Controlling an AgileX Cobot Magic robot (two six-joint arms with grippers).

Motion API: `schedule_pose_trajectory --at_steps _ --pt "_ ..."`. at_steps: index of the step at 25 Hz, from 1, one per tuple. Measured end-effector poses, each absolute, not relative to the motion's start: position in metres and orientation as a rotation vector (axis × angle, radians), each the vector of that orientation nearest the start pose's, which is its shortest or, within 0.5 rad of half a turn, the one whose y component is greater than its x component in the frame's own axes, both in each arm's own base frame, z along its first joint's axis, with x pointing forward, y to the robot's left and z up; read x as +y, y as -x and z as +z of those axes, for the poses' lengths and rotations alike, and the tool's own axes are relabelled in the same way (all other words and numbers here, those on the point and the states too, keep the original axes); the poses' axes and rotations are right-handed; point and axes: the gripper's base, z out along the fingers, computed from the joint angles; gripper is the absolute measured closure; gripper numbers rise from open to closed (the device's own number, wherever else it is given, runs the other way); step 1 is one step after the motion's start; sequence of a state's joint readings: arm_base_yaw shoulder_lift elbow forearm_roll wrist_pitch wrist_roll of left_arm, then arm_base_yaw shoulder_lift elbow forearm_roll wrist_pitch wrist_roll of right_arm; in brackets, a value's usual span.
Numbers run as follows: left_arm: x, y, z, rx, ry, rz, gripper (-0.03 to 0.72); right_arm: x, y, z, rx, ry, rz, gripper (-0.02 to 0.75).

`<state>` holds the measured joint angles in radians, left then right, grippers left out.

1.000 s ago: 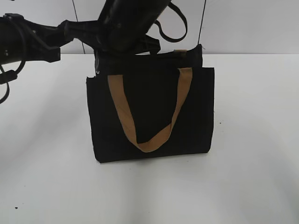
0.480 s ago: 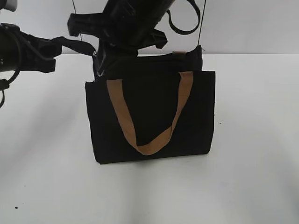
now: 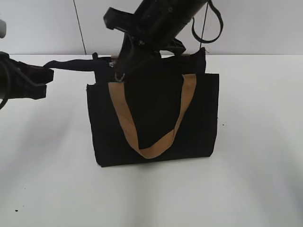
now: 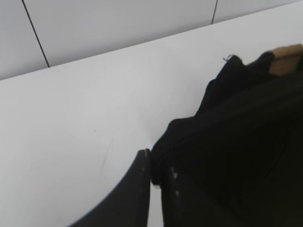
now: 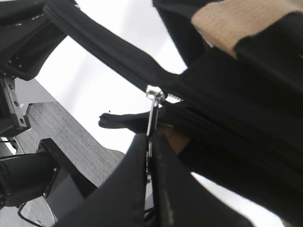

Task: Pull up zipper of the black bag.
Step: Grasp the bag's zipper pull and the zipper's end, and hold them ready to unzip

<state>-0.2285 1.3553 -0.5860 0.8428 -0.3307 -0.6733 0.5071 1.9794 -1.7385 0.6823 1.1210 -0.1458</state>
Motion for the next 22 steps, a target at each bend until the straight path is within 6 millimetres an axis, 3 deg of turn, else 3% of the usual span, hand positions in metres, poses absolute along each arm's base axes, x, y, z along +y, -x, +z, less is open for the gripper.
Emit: schedule_pose_trajectory --at_steps 11,22 --pt "-0.078 -0.245 0.223 1.993 -0.489 -0.299 0.652 0.217 -0.364 0.279 2.783 0.621 0.973 0.748" --pt "-0.077 -0.245 0.223 2.001 -0.484 -0.292 0.652 0.177 -0.373 0.289 2.792 0.626 0.695 0.748"
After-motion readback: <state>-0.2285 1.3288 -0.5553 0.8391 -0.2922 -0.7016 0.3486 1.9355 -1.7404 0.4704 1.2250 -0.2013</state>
